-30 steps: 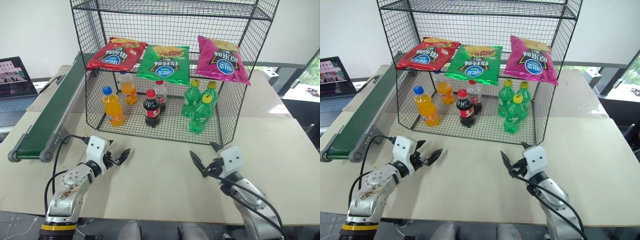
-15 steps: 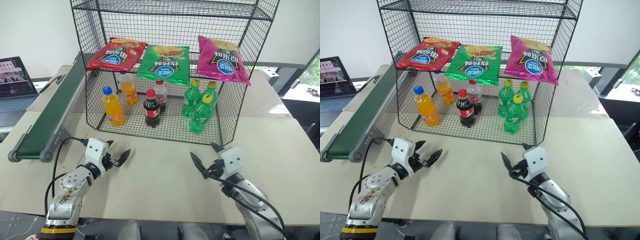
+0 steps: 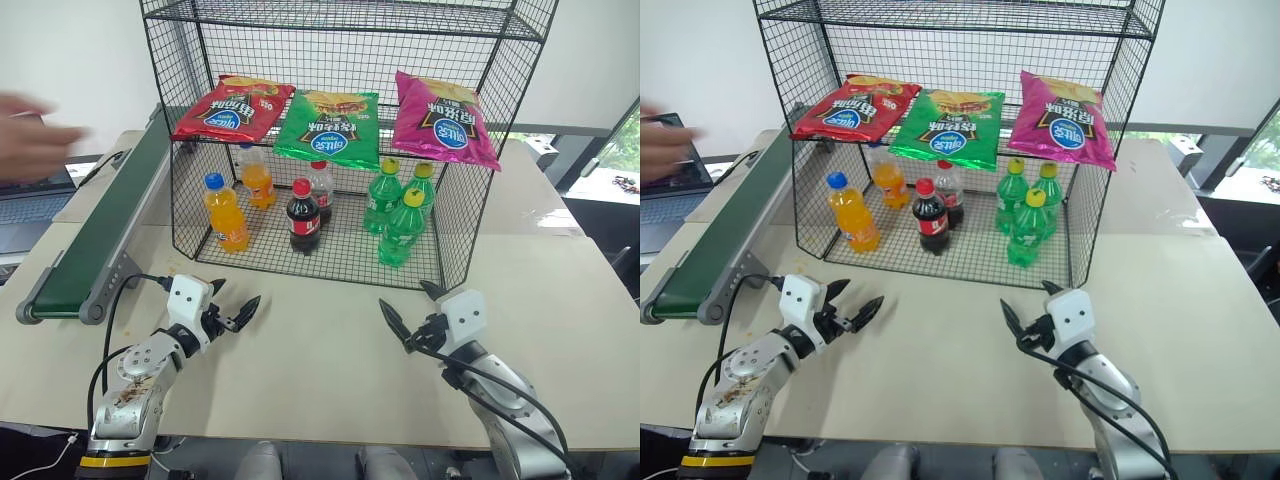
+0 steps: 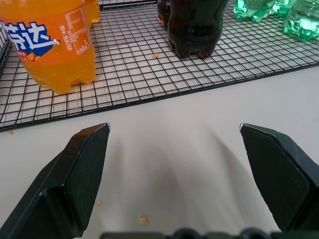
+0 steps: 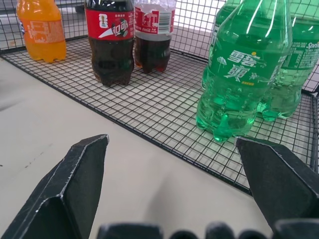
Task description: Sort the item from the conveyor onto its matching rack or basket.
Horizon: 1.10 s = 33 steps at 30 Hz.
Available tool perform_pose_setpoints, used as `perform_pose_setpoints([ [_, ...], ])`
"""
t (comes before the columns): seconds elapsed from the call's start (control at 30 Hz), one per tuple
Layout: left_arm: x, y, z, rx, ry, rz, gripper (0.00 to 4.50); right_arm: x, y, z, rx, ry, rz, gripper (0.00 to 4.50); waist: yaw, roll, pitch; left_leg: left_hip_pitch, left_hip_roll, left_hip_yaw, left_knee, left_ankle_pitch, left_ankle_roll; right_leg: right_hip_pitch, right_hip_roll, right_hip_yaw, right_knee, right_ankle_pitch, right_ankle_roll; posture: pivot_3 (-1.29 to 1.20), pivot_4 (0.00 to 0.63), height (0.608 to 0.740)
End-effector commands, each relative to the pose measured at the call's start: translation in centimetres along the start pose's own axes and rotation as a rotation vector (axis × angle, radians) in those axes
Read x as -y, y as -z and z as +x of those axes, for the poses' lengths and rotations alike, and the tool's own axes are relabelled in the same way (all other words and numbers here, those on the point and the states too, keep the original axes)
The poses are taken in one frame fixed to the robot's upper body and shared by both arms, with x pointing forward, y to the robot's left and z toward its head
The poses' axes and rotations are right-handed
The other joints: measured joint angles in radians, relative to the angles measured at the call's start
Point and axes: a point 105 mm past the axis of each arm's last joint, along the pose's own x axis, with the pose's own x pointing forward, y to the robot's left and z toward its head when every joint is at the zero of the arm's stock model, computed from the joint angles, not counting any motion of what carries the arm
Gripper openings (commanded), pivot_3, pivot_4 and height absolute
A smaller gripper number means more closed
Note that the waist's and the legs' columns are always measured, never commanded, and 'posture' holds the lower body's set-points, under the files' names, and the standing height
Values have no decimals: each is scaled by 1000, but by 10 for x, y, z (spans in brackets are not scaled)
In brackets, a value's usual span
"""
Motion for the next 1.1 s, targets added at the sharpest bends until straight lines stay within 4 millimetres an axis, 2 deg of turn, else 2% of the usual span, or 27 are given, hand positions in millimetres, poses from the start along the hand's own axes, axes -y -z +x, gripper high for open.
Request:
perform_pose_setpoints([
  [0.03,0,-18,1,60,10,40,4449,0,-12,1,50,6,-11,4500,0,0,0,0,0,0,0,0,0,0,0,0,0,0,0,0,150,740],
  [1.1,-1,-21,4,63,13,58,4449,-2,-8,-1,39,12,-2,4500,0,0,0,0,0,0,0,0,0,0,0,0,0,0,0,0,150,740],
])
